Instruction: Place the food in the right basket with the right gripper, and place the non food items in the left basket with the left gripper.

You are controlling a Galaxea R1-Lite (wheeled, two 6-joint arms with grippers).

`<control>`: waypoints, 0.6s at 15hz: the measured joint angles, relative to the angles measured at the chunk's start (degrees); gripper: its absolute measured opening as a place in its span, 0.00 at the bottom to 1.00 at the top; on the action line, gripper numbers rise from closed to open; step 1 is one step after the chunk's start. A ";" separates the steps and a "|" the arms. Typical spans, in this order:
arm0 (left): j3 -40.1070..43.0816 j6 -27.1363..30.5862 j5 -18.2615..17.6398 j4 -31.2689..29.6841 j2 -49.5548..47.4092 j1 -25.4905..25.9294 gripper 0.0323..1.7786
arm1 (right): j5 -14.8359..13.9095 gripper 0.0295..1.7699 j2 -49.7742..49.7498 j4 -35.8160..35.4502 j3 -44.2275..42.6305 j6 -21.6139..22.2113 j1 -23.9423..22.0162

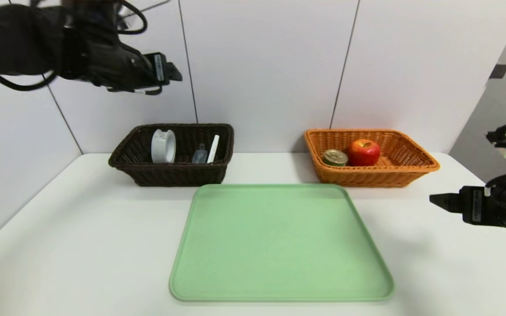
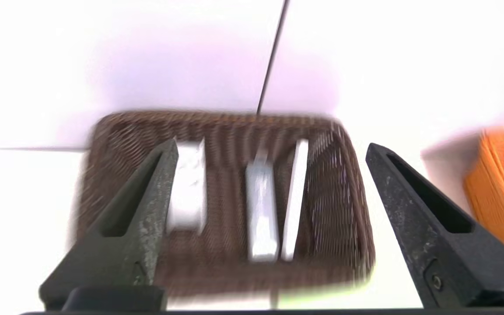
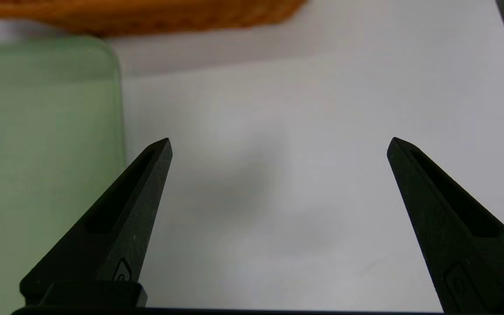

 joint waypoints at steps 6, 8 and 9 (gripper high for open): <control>17.20 9.01 -5.29 9.79 -23.08 0.55 0.91 | 26.54 0.96 -3.79 -12.86 -3.56 -14.87 -0.11; 21.71 9.07 -1.51 9.96 -28.92 1.46 0.92 | 30.39 0.96 -5.36 -13.39 -3.61 -18.48 -0.83; 24.20 8.84 1.96 9.85 -31.38 2.23 0.93 | 30.15 0.96 -6.52 -13.41 -3.04 -19.27 -2.43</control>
